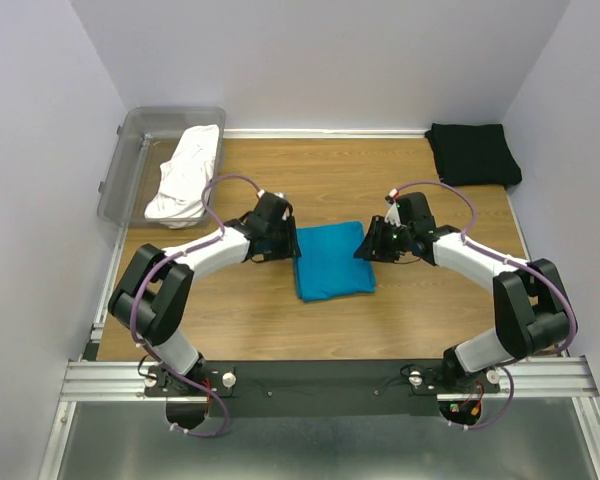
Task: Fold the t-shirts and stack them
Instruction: Neatly place the folded tshirt to the corner
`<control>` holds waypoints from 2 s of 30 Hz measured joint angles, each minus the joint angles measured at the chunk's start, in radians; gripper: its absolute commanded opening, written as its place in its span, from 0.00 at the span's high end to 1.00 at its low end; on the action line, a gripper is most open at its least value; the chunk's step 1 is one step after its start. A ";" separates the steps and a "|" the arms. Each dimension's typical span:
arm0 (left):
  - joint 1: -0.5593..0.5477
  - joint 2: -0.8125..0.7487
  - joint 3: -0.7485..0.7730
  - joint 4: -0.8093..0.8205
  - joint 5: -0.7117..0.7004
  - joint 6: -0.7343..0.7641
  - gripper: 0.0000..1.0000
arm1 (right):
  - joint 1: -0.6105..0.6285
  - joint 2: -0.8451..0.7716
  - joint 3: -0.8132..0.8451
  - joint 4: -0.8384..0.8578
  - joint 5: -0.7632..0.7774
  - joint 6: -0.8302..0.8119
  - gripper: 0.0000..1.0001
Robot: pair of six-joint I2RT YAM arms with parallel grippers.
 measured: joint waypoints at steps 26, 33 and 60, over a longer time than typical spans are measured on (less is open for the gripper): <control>-0.002 0.171 0.038 0.063 -0.010 -0.027 0.49 | -0.035 0.126 -0.014 -0.007 0.031 -0.070 0.64; -0.077 0.060 0.054 -0.056 -0.188 0.053 0.26 | -0.076 -0.037 0.026 -0.110 0.155 -0.069 0.27; -0.644 0.414 0.499 -0.203 -0.514 0.357 0.35 | -0.349 -0.156 -0.113 -0.239 0.205 -0.027 0.04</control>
